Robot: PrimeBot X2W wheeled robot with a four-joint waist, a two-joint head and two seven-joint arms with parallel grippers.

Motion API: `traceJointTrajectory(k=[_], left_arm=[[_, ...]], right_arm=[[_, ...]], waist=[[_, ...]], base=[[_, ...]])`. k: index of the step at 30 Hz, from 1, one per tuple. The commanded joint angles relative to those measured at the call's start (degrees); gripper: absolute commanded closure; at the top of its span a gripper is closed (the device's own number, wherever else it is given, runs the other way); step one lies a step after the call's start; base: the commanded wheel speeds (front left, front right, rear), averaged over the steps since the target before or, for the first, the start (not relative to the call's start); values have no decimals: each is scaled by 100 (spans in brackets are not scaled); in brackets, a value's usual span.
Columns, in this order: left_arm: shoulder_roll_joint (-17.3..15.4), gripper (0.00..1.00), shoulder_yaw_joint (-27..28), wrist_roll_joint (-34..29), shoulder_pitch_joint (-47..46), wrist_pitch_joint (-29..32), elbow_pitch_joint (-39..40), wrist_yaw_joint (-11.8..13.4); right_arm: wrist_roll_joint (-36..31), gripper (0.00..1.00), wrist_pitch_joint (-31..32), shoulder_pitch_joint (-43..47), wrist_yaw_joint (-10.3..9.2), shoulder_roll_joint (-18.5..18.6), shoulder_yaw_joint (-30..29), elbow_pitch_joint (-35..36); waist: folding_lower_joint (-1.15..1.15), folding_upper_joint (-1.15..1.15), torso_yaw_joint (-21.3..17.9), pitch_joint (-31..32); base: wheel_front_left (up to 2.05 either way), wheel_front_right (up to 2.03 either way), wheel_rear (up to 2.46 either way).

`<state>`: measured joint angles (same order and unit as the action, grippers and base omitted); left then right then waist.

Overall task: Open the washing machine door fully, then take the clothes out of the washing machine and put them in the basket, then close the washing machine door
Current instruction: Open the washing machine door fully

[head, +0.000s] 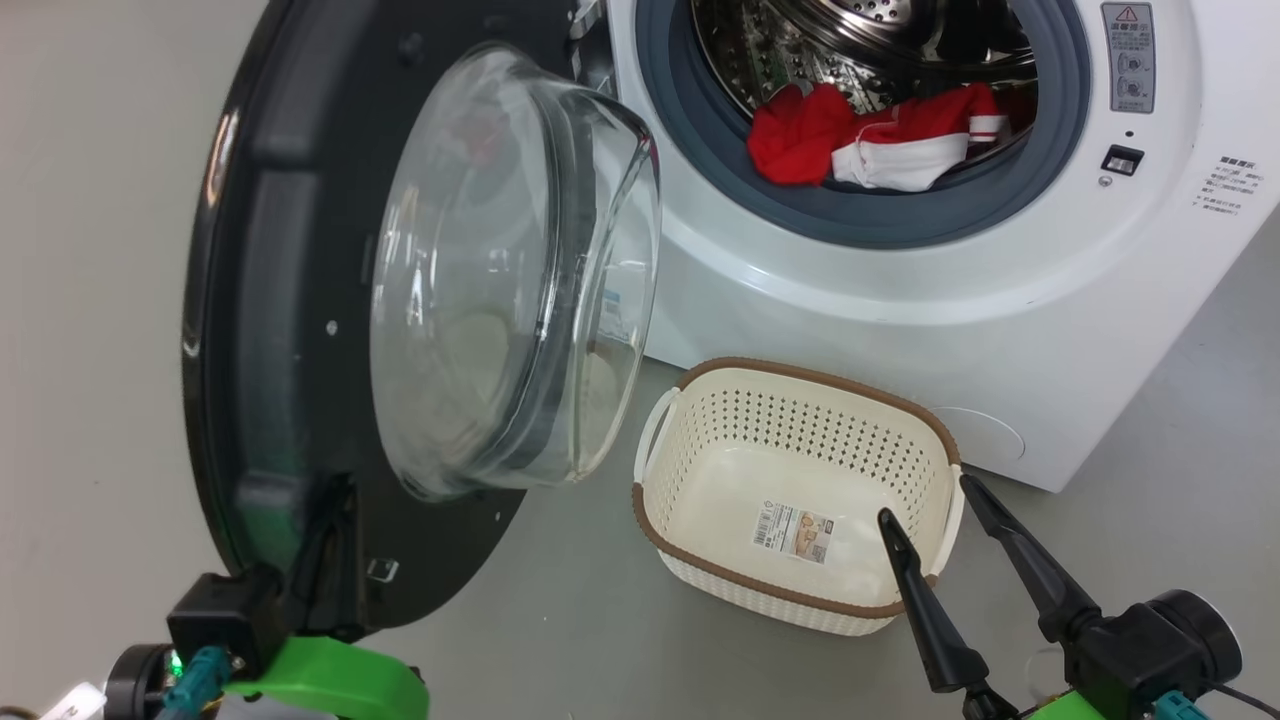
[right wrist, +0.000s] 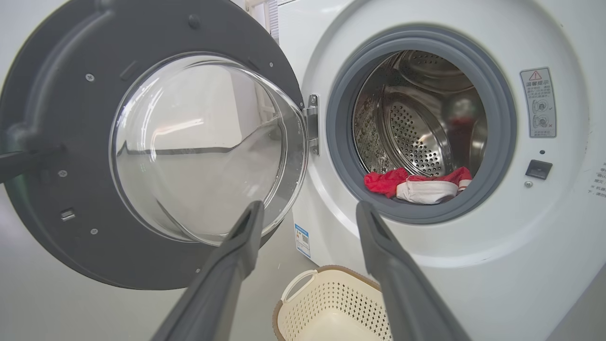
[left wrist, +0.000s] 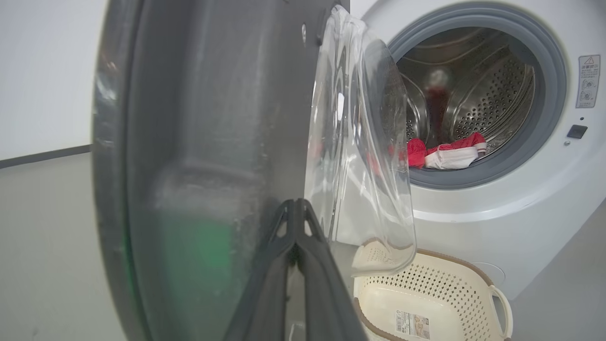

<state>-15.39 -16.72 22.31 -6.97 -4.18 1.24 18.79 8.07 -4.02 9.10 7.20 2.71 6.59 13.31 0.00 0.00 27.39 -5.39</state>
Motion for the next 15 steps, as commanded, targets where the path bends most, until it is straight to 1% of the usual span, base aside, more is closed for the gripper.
traceJointTrajectory(k=[1, 8, 15], left_arm=[[-204, 100, 371, 39, -156, -73, 12, 89], [-88, 100, 740, 388, -266, -355, -294, 111], [-180, 100, 963, 463, -473, -588, -602, 95]], right_arm=[[-82, 0, 18, -136, 29, 17, 170, 205], [-175, 0, 111, -133, 29, 17, 185, 297], [-259, 0, 206, -161, 29, 17, 199, 384]], waist=[[0, 0, -2, -19], [0, 0, -4, -120], [0, 0, -24, -229]], base=[[0, 0, 0], [0, 0, 0], [0, 0, 0]])
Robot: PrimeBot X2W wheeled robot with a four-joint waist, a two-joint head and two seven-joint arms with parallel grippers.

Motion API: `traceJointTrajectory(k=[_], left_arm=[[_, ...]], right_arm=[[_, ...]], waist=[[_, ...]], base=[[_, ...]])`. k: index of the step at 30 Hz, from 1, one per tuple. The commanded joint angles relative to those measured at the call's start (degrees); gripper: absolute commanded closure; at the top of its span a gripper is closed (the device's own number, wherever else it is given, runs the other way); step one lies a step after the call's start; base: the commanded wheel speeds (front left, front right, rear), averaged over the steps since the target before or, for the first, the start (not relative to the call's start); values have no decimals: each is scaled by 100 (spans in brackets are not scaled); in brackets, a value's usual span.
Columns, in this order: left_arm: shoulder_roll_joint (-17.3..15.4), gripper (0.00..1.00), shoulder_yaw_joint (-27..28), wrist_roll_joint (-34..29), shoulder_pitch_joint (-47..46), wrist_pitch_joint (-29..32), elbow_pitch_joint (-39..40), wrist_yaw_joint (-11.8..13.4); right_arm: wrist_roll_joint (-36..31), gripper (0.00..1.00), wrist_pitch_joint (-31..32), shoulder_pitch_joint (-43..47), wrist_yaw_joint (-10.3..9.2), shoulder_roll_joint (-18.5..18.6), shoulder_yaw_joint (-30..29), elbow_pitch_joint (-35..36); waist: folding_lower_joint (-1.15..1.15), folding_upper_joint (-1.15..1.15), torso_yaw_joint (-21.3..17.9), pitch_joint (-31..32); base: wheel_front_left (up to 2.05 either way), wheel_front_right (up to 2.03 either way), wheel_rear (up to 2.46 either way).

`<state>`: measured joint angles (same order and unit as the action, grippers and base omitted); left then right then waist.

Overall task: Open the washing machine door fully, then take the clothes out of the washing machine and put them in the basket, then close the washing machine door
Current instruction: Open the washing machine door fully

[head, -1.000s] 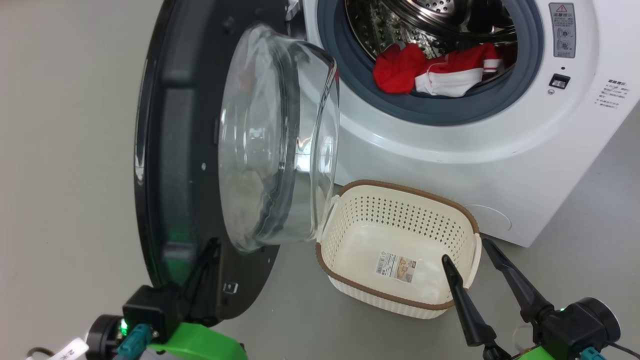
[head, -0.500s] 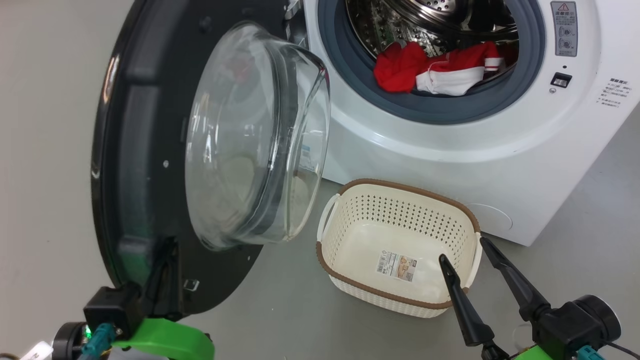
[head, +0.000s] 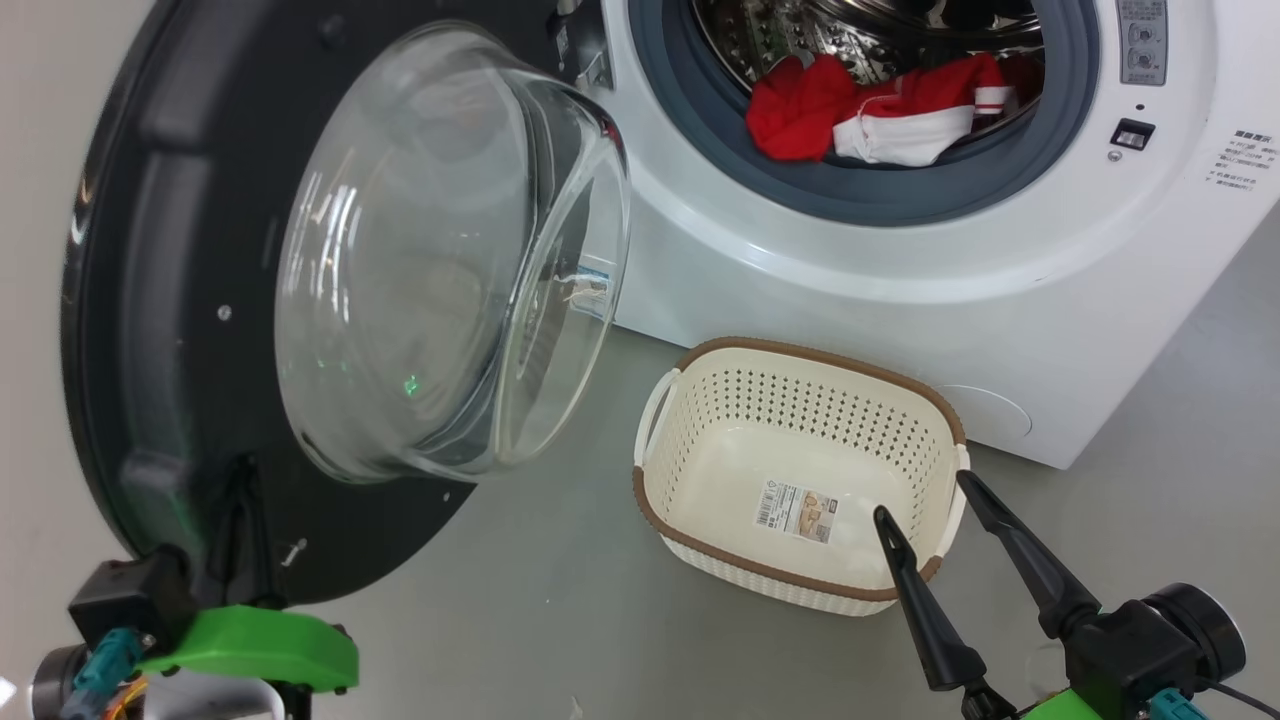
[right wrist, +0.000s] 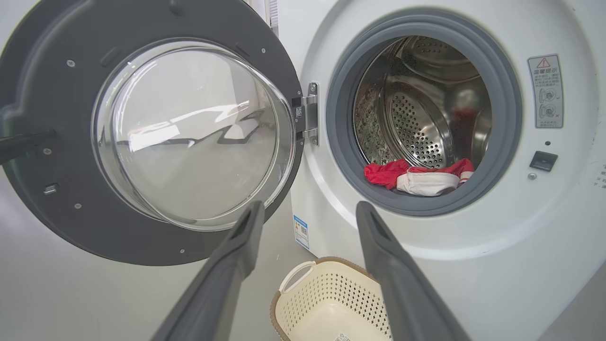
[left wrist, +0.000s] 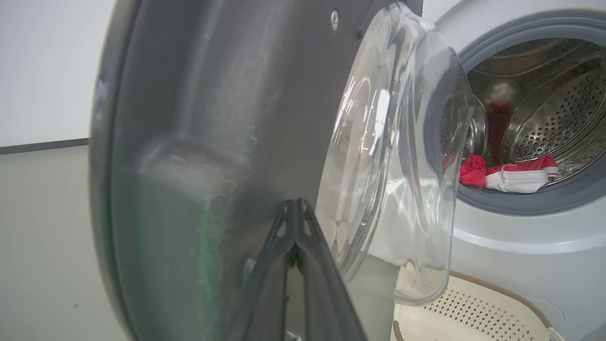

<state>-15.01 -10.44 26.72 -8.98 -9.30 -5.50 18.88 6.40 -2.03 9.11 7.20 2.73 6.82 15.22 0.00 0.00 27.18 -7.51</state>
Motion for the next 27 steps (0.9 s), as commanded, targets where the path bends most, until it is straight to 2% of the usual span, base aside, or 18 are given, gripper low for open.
traceJointTrajectory(k=[1, 12, 27], left_arm=[[-239, 100, 360, 26, -312, -92, 33, 82], [-453, 100, 528, 36, -754, -172, -389, 65], [-502, 100, 881, 268, -1146, -417, -1132, -22]], right_arm=[[-102, 0, 17, -166, 29, 15, 175, 203], [-207, 0, 131, -230, 29, 15, 182, 300], [-347, 0, 283, -310, 29, 15, 188, 395]], waist=[[0, 0, -6, -32], [0, 0, -36, -218], [0, 0, -57, -361]], base=[[0, 0, 0], [0, 0, 0], [0, 0, 0]])
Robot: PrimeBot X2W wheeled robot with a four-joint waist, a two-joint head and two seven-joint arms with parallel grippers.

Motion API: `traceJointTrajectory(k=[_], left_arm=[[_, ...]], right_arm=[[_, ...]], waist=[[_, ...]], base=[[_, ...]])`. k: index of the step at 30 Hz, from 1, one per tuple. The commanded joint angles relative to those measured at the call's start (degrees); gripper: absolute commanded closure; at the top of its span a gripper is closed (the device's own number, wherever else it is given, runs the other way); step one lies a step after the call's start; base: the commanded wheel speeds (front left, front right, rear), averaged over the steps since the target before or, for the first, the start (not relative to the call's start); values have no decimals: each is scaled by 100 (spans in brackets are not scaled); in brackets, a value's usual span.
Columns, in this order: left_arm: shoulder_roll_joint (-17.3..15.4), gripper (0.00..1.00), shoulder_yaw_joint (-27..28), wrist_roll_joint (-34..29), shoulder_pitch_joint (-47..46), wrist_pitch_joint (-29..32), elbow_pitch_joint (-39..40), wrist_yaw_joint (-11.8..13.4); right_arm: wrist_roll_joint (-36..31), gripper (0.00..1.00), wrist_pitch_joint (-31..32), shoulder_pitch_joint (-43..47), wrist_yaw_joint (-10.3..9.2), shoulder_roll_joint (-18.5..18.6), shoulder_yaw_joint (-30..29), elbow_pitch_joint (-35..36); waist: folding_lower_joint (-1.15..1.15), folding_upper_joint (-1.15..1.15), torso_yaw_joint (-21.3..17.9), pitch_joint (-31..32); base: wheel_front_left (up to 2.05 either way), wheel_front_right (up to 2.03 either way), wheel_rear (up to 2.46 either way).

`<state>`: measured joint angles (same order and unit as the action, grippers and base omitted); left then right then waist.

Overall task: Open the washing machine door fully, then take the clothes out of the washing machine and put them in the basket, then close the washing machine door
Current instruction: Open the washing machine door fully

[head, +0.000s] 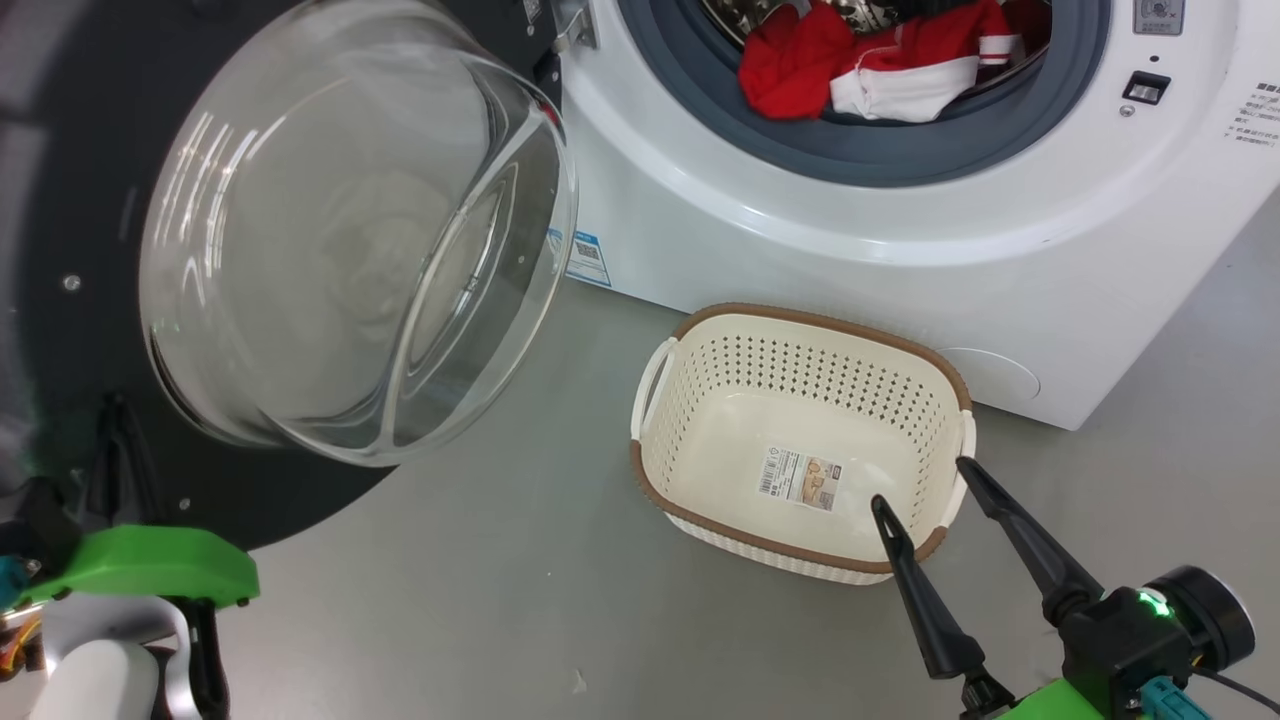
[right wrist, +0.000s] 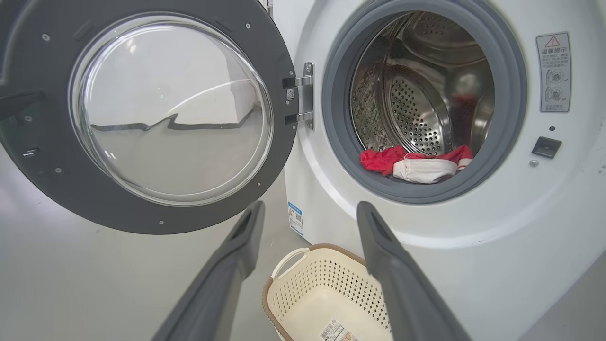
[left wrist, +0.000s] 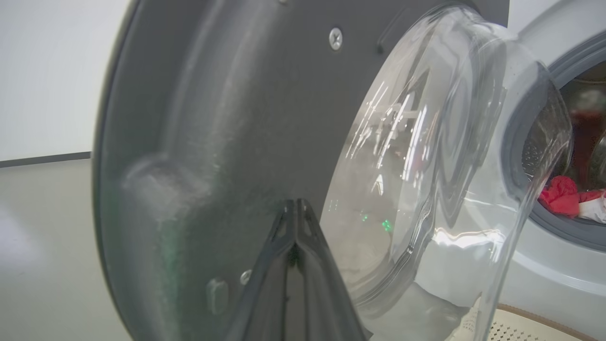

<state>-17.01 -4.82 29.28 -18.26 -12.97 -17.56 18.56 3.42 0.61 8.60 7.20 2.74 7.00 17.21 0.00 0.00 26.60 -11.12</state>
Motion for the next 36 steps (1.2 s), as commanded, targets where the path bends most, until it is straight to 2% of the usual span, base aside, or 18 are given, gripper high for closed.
traceJointTrajectory(k=[1, 21, 30, 36], left_arm=[[-319, 100, 329, 12, -256, -62, 25, -8], [-555, 100, 624, 19, -1078, -194, -1125, -400], [-443, 100, 613, -126, -1107, -201, -1071, -459], [-282, 100, 510, -284, -888, -202, -742, -416]], right_arm=[[-55, 0, 29, -265, 29, 14, 167, 201], [-181, 0, 137, -363, 29, 14, 274, 256], [-139, 0, 115, -326, 29, 14, 253, 243], [-76, 0, 62, -325, 29, 14, 253, 197]], waist=[[0, 0, 5, -3], [0, 0, -121, -126], [0, 0, -112, -92], [0, 0, -83, -89]], base=[[0, 0, 0], [0, 0, 0], [0, 0, 0], [0, 0, 0]])
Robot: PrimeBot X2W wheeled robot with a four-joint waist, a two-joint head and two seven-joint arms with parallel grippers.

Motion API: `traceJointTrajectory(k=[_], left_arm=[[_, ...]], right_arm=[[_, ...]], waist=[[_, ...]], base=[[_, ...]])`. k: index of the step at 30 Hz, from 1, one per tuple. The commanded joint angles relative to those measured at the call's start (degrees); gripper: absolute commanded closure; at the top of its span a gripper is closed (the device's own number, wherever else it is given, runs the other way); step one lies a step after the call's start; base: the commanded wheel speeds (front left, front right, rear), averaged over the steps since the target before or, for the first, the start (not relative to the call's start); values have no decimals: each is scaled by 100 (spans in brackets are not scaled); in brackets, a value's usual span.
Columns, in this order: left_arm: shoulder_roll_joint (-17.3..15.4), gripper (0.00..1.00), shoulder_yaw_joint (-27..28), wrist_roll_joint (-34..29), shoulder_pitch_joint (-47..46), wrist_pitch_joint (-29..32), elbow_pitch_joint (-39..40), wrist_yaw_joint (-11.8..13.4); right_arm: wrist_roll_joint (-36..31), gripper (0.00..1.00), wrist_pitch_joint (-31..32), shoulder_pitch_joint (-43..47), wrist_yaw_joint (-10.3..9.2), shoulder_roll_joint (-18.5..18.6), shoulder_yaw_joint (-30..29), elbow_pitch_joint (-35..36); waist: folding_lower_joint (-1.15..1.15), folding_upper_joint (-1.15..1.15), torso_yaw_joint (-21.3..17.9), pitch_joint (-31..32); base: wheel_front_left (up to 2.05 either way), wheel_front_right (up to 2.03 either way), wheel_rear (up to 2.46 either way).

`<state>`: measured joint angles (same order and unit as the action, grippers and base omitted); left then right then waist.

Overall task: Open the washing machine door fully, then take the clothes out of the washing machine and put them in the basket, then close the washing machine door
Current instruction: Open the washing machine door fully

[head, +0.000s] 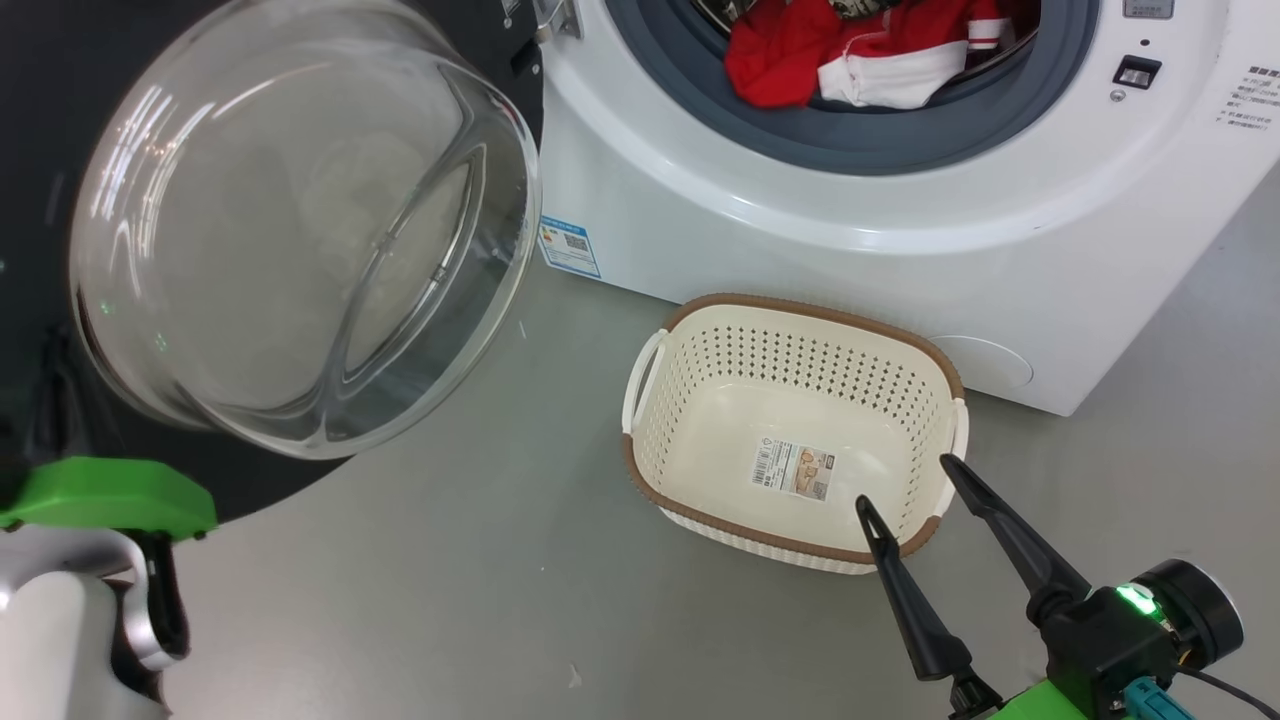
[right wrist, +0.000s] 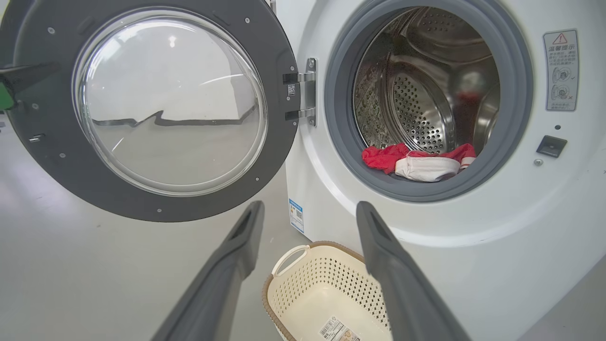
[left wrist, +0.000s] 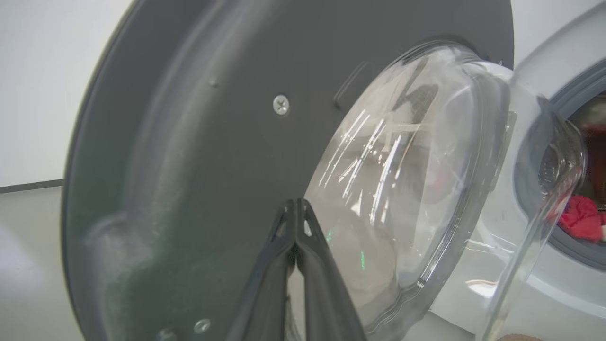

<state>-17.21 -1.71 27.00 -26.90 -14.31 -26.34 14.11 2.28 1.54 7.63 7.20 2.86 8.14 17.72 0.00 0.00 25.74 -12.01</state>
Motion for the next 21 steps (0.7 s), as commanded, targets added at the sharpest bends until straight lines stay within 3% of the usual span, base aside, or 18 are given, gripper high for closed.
traceJointTrajectory(k=[1, 10, 11, 13, 14, 15, 21], left_arm=[[-245, 100, 182, -75, 21, -68, 194, 40], [-152, 100, 212, 19, 328, -68, 765, -34], [-161, 87, 224, 26, 366, -68, 834, -35], [-175, 45, 233, 38, 446, -68, 998, -32], [-183, 9, 234, 34, 497, -61, 1097, -16], [-190, 0, 225, 20, 554, -50, 1210, 3], [-58, 0, 192, 154, 931, 57, 2031, 37]], right_arm=[[48, 0, -41, -228, 29, 2, 146, 137], [157, 0, -153, -222, 29, 2, 134, 44], [177, 0, -171, -219, 29, 2, 128, 33], [217, 0, -208, -215, 29, 2, 119, 1], [237, 0, -233, -216, 29, 2, 113, -18], [259, 0, -256, -215, 29, 2, 106, -35], [391, 0, -423, -195, 29, 2, 8, -151]], waist=[[0, 0, 4, -1], [0, 0, -50, 63], [0, 0, -67, 80], [0, 0, -108, 120], [0, 0, -134, 141], [0, 0, -155, 153], [0, 0, -306, 265]], base=[[0, 0, 0], [0, 0, 0], [0, 0, 0], [0, 0, 0], [0, 0, 0], [0, 0, 0], [0, 0, 0]])
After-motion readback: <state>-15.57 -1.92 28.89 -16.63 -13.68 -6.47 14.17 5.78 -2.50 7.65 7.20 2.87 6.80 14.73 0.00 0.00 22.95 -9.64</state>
